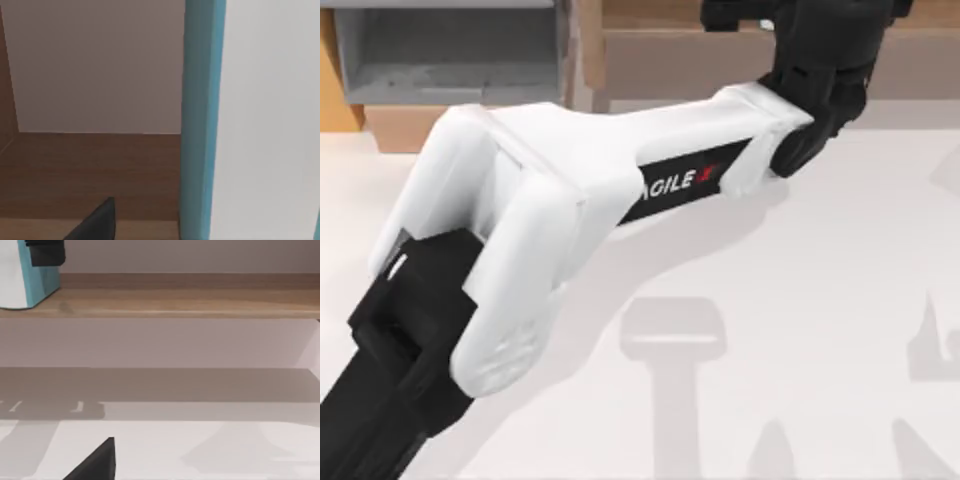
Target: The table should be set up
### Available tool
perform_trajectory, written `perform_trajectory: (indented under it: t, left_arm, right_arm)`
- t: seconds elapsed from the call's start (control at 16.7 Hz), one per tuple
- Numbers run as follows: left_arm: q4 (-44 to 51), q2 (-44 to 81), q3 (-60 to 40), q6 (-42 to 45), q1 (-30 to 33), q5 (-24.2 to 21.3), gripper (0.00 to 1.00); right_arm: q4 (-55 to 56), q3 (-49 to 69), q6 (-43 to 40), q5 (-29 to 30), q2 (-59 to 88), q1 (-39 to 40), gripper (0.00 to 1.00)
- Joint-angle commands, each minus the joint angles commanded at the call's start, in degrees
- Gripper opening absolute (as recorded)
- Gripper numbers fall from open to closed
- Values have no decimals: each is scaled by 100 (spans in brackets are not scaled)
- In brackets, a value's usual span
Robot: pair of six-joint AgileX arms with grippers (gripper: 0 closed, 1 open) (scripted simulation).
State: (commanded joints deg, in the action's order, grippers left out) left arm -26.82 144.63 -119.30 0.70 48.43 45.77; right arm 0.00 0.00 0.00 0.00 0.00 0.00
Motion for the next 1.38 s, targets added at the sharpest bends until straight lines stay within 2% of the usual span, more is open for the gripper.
perform_trajectory:
  t: [0.24,0.54,0.78,1.38]
  left_arm:
    - [76,67,-96,-5,-25,-26,100]
    - [383,417,-807,-13,-134,-137,100]
    - [405,436,-829,-14,-144,-147,100]
    - [405,436,-829,-14,-144,-147,25]
  right_arm:
    - [0,0,0,0,0,0,100]
    - [0,0,0,0,0,0,100]
    - [0,0,0,0,0,0,100]
    - [0,0,0,0,0,0,100]
